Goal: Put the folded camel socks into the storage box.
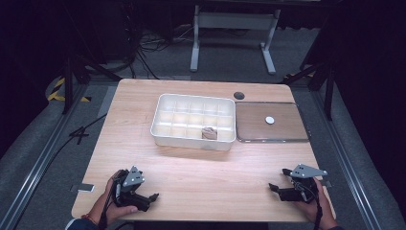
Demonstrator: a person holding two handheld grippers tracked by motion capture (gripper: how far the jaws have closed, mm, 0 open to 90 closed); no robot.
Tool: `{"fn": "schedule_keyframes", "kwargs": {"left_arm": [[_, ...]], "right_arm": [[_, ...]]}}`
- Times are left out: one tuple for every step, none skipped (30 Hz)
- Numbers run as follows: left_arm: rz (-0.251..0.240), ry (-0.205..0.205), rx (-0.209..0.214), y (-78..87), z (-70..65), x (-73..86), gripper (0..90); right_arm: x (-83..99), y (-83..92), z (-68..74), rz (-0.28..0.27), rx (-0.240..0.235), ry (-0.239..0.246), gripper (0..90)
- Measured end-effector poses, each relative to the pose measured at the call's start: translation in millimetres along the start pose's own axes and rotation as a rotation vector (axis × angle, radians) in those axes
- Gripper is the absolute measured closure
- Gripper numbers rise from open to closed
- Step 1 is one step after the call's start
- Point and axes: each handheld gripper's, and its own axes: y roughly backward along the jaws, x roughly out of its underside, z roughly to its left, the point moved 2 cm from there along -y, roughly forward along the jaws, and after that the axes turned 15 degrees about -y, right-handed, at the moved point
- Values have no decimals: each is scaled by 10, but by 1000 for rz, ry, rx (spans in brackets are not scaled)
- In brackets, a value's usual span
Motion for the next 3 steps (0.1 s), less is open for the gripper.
{"fn": "schedule_keyframes", "kwargs": {"left_arm": [[-1, 4, 4, -3, -2, -1, 11], [0, 4, 4, -2, -2, -2, 10], [0, 4, 4, -3, -2, -2, 10]], "right_arm": [[0, 0, 0, 0, 0, 0, 180], [0, 0, 0, 0, 0, 0, 181], [0, 0, 0, 0, 0, 0, 180]]}}
